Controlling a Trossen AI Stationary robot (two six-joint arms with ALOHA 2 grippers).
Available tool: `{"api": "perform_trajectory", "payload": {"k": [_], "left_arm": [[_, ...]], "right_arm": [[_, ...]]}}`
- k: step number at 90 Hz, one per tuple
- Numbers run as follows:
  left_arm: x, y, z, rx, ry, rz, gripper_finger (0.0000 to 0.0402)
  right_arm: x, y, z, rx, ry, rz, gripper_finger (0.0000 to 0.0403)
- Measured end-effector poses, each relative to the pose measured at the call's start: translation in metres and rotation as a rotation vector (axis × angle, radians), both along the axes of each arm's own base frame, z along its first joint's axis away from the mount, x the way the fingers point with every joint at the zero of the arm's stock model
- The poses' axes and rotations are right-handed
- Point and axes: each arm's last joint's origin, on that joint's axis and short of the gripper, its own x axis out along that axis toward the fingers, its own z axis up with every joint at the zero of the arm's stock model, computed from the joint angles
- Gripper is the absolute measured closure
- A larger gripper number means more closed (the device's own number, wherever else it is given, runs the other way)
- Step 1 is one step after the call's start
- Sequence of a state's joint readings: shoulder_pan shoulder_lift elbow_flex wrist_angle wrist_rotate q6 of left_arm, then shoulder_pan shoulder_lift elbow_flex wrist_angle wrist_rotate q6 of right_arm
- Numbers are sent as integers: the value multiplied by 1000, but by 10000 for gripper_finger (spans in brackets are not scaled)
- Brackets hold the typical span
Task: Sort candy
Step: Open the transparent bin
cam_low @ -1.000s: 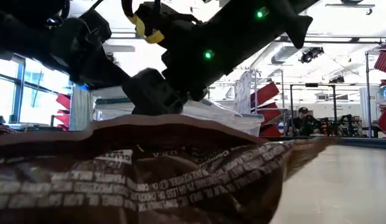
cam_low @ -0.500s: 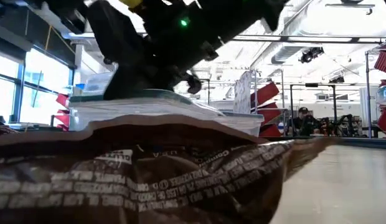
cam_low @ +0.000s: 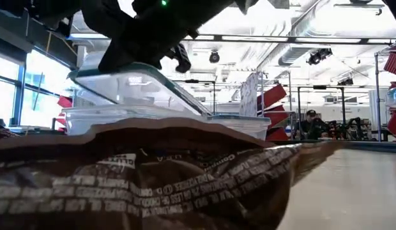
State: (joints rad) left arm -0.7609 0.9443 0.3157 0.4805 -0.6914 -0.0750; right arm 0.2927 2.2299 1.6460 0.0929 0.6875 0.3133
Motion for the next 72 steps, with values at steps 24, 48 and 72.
{"api": "perform_trajectory", "payload": {"k": [24, 48, 72], "left_arm": [[0, -2, 5, -21, -36, -41, 275], [0, -2, 6, -17, -46, -56, 275], [0, -2, 6, -15, -45, -54, 275]], "right_arm": [[-1, -4, 44, -114, -40, -102, 384], [-15, -24, 96, -313, 92, -287, 385], [-49, -69, 117, -230, 186, -427, 386]]}}
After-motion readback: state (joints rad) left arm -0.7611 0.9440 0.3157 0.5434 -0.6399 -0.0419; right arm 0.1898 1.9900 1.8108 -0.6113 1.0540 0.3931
